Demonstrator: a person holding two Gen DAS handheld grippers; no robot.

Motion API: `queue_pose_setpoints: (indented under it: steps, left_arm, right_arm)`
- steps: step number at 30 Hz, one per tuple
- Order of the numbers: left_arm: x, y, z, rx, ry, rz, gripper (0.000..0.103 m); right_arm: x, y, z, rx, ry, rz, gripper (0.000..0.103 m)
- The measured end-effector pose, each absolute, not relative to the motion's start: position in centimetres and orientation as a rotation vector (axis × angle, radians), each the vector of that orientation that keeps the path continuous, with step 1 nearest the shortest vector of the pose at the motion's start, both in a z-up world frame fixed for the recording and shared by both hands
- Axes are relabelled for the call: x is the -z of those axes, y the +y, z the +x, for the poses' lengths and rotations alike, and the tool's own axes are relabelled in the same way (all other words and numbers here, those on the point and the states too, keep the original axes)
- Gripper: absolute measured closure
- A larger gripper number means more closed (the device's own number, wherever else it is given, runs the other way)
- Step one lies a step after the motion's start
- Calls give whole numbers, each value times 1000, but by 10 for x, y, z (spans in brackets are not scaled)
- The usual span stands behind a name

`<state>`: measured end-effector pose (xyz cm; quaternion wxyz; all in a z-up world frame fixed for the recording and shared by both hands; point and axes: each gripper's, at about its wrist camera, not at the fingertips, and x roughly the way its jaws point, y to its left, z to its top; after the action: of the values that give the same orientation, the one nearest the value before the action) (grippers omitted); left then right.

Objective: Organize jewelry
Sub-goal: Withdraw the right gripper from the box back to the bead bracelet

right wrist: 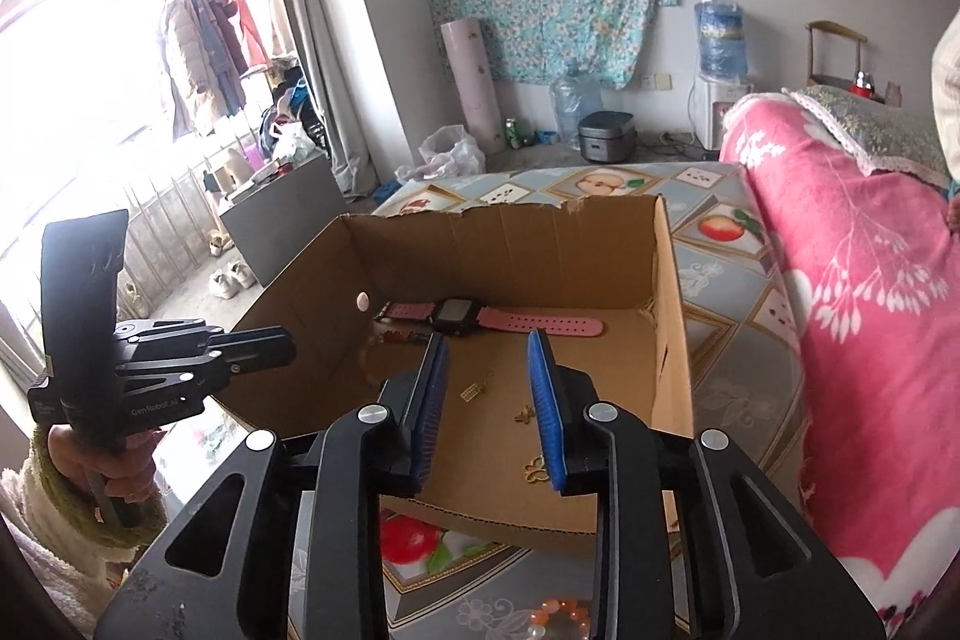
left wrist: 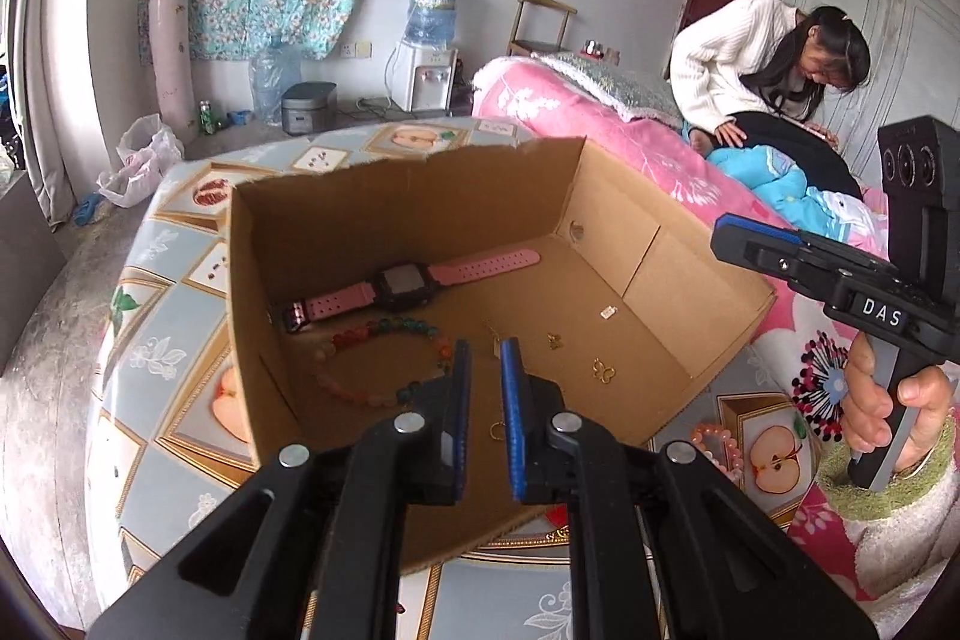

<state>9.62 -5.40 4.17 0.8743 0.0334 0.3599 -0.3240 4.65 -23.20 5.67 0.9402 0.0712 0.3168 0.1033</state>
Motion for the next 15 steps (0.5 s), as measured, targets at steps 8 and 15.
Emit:
queue_pose_setpoints:
  steps: [8,15]
  left_arm:
    - [-58,-29,65,700,683,35,85]
    - [-60,-15,19,775,653,40,75]
  right_arm:
    - [-62,-234,23,-202,612,150,64]
    - [-54,-232,-12,-224,611,153,59]
